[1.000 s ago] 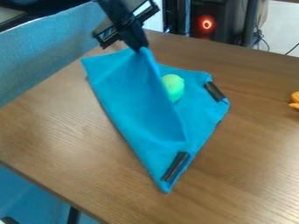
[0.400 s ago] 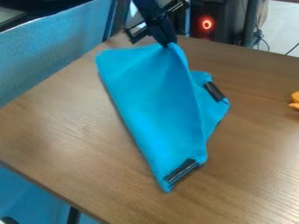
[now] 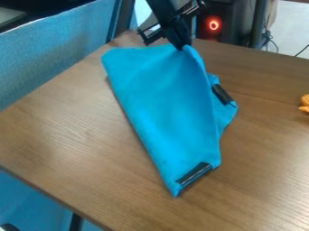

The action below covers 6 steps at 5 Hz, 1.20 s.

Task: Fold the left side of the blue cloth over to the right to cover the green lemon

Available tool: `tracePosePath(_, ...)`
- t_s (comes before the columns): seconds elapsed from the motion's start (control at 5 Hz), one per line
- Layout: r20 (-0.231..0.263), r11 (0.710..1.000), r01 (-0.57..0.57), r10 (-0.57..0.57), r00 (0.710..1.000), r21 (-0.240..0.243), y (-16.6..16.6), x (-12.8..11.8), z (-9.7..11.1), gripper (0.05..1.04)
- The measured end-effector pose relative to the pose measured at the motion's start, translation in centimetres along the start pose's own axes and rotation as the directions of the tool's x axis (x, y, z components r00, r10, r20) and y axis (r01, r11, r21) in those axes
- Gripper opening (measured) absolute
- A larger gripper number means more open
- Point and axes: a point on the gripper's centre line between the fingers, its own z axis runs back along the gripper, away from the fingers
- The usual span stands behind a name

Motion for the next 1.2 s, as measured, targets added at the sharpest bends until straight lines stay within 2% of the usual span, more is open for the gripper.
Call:
tracePosePath(0.2,-0.002,1.000,0.005,-0.005,1.000,-0.002,-0.4,-0.3,-0.1,0.243)
tracePosePath(0.4,-0.009,1.000,-0.020,0.020,1.000,-0.023,-0.6,-0.3,-0.1,0.515)
tracePosePath(0.6,-0.006,0.999,-0.035,0.035,0.999,-0.020,-0.1,0.1,0.1,0.823)
tracePosePath(0.8,-0.017,1.000,-0.027,0.027,0.999,-0.002,0.5,0.1,0.2,1.010)
tracePosePath(1.0,-0.005,0.991,-0.030,0.031,1.000,0.129,3.3,1.0,1.5,1.007)
tracePosePath(1.2,-0.027,0.947,-0.047,0.059,0.998,0.319,8.0,2.1,3.8,1.001)
